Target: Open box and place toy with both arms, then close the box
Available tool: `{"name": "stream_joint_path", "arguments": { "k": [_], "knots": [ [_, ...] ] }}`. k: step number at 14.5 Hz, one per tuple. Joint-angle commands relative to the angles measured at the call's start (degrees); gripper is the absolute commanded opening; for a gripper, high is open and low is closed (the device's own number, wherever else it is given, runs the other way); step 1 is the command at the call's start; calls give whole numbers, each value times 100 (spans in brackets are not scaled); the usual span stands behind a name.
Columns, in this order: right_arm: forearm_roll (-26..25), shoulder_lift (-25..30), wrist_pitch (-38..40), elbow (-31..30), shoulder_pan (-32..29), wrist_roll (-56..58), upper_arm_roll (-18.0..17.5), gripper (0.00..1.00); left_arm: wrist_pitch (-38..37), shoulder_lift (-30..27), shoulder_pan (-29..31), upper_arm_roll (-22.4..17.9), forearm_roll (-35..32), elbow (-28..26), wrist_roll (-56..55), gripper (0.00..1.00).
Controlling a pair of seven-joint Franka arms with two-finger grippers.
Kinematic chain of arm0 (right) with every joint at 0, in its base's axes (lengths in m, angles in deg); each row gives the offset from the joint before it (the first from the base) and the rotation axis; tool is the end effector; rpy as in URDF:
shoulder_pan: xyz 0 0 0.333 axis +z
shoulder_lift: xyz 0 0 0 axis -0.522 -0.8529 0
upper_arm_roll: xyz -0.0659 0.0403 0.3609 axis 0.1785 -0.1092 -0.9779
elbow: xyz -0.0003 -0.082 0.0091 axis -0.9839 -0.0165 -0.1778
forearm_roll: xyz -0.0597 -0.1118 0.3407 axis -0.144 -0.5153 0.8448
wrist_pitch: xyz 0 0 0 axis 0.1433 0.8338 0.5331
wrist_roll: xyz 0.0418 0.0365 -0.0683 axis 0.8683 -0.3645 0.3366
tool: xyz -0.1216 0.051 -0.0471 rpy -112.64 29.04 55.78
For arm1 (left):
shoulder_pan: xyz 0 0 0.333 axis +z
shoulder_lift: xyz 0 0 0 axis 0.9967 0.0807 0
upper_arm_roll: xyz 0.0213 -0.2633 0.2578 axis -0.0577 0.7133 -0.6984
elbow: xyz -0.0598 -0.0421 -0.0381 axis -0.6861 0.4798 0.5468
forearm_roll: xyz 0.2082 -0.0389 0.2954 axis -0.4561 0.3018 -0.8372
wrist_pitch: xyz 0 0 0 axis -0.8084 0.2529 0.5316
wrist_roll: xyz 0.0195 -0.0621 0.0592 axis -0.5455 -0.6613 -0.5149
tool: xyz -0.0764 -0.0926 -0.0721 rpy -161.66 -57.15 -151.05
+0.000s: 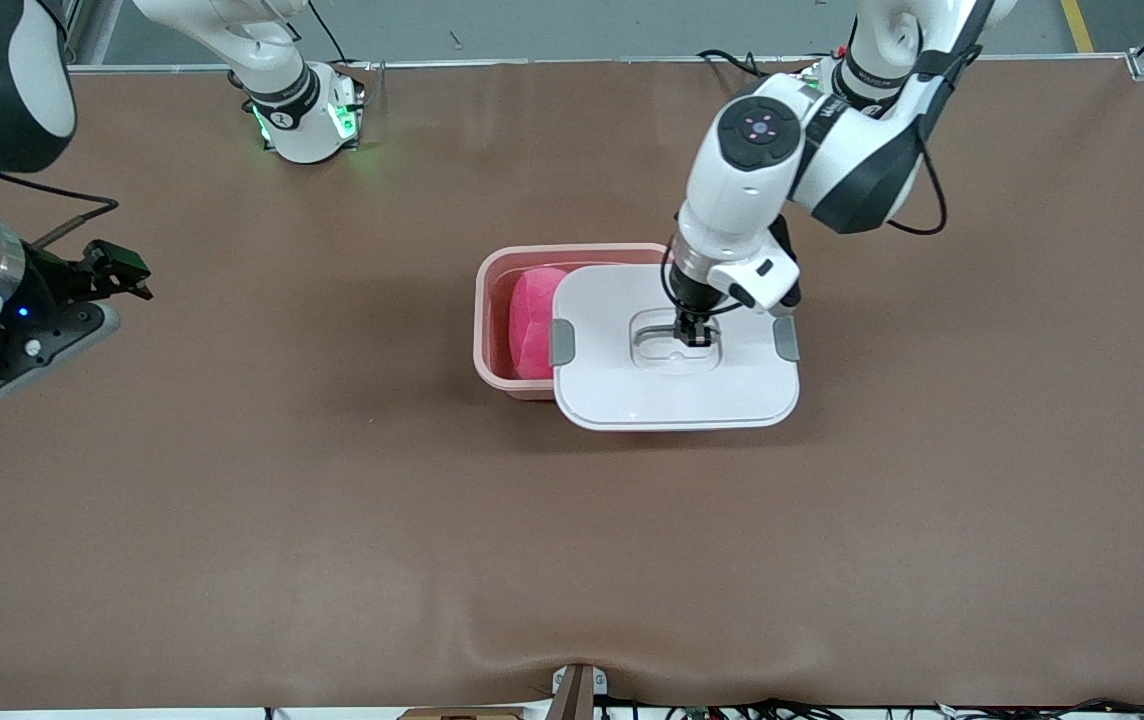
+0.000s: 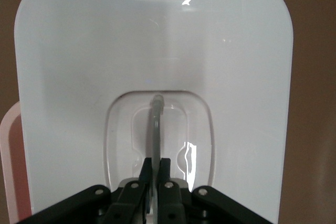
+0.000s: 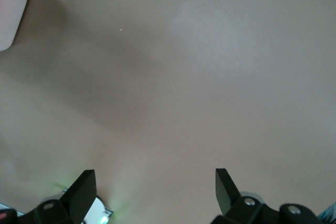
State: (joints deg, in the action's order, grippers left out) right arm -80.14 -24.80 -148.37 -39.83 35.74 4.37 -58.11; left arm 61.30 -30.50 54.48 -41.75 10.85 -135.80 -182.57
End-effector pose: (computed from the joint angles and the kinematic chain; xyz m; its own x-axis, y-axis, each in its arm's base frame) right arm 0.5741 0.0301 0.6043 0.8226 0.5294 -0.2076 0.5369 -0.8433 -0.0231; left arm 0.4986 -0.3873 0.4533 -0.0362 0.9980 -0.0526 0.9947 0.0410 0.0942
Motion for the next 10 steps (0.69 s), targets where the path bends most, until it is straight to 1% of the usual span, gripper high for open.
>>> {"name": "stream_joint_path", "arguments": {
  "k": [1, 3, 4, 5, 7, 8, 9, 10],
  "knots": [
    [107, 743, -182, -767, -285, -591, -65, 100, -26, 299, -197, 2, -252, 370, -504, 0],
    [107, 1094, -479, -1214, -487, -619, -57, 100, -26, 343, -390, 2, -243, 380, -627, 0],
    [107, 1349, -716, -1504, -619, -715, -65, 100, -26, 343, -409, 10, -252, 406, -724, 0],
    [116, 1490, -762, -1663, -637, -951, -65, 100, -26, 343, -435, 19, -217, 458, -768, 0],
    [116, 1571, -632, -1717, -559, -1705, -109, 100, -17, 474, -574, 19, -190, 555, -891, 0],
    [125, 1597, -561, -1718, -498, -1891, -118, 100, -17, 571, -680, 11, -208, 608, -1014, 0],
    [282, 1676, -465, -1726, -454, -2024, -118, 100, -17, 607, -716, 11, -234, 669, -1085, 0],
    [596, 1781, -420, -1778, -462, -2208, -118, 100, -17, 659, -725, 11, -226, 722, -1120, 0]
  ]
}}
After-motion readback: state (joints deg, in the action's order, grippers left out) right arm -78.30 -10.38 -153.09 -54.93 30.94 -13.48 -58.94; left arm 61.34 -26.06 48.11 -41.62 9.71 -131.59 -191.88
